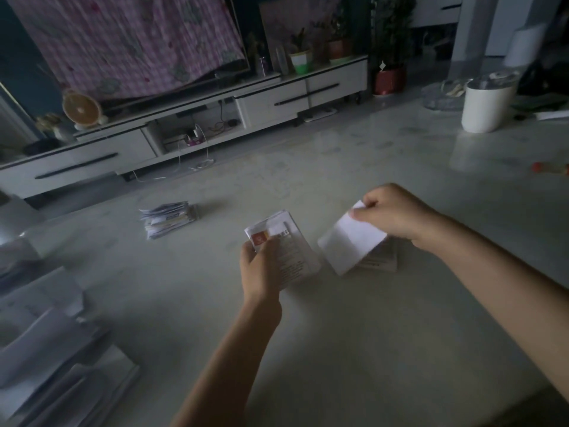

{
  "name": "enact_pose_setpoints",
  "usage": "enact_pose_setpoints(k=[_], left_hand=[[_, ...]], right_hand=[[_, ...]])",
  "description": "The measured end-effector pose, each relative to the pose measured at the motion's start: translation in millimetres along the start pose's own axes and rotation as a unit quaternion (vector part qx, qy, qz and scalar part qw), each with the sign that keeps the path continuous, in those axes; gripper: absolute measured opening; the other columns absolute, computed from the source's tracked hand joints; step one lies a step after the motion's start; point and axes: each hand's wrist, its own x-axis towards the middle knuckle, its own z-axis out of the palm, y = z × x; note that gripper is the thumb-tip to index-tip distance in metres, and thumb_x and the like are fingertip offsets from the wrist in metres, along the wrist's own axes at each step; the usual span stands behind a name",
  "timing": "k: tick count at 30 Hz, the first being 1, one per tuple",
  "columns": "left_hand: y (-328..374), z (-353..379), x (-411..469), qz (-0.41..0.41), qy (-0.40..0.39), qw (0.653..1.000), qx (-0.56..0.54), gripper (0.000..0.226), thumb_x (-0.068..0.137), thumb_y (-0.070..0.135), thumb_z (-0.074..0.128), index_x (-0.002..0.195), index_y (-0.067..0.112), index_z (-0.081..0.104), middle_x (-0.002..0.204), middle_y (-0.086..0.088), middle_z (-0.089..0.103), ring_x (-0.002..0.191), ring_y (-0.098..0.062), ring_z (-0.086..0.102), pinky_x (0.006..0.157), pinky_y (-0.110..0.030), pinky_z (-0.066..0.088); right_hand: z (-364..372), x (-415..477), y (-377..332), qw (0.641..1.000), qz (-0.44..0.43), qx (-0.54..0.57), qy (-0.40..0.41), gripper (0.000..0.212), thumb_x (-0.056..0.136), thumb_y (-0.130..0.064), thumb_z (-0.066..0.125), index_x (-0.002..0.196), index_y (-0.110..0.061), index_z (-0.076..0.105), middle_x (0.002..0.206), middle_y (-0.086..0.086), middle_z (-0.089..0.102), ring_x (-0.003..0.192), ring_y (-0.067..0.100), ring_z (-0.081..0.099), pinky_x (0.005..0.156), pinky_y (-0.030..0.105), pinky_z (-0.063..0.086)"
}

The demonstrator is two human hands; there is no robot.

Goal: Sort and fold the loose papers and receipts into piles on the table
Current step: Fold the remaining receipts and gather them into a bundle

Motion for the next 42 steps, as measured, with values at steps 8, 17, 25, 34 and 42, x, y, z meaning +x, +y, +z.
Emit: enact_pose_setpoints(k=[8,17,25,34,42], left_hand=[[-3,3,2,-0.015,0.026,1.000,0.008,0.035,0.085,0.034,0.049,0.106,0.006,0.057,0.098,-0.015,0.064,0.085,-0.030,0.063,0.067,-0.037,0.053],[0,5,-5,-0.021,0.050,0.998,-0.032,0.039,0.099,0.037,0.028,0.105,0.011,0.057,0.098,-0.014,0.062,0.084,-0.023,0.058,0.073,-0.034,0.047],[-1,1,-5,0.000,0.027,0.999,0.018,0.026,0.086,0.005,0.052,0.113,0.003,0.051,0.098,-0.017,0.057,0.078,-0.022,0.055,0.061,-0.029,0.046],[6,-1,-5,0.005,-0.002,1.000,0.022,0.015,0.085,0.005,0.058,0.097,0.015,0.055,0.089,-0.007,0.059,0.077,-0.019,0.055,0.073,-0.033,0.047],[3,2,-7,0.000,0.007,1.000,0.011,0.017,0.088,0.007,0.053,0.105,0.009,0.052,0.085,-0.006,0.056,0.072,-0.016,0.052,0.062,-0.028,0.043]], right_hand=[[43,-31,-43,0.907,0.041,0.417,-0.039,0.027,0.077,0.011,0.059,0.078,-0.015,0.052,0.072,0.011,0.056,0.062,0.022,0.058,0.055,0.032,0.052],[74,-39,-34,0.988,-0.010,0.153,0.016,0.015,0.076,-0.013,0.066,0.087,-0.015,0.055,0.077,-0.004,0.058,0.073,0.014,0.055,0.055,0.023,0.040],[62,-27,-29,0.987,-0.024,0.135,-0.079,0.021,0.077,-0.020,0.073,0.090,-0.015,0.057,0.076,-0.005,0.057,0.076,0.015,0.055,0.063,0.026,0.042],[-3,2,17,0.958,0.057,-0.236,-0.152,0.063,0.068,-0.036,0.080,0.120,-0.013,0.053,0.118,0.007,0.055,0.103,0.022,0.053,0.079,0.025,0.042],[-6,5,1,0.995,-0.007,0.093,-0.036,0.015,0.082,-0.014,0.067,0.078,0.000,0.063,0.067,0.008,0.053,0.064,0.017,0.047,0.057,0.026,0.034]])
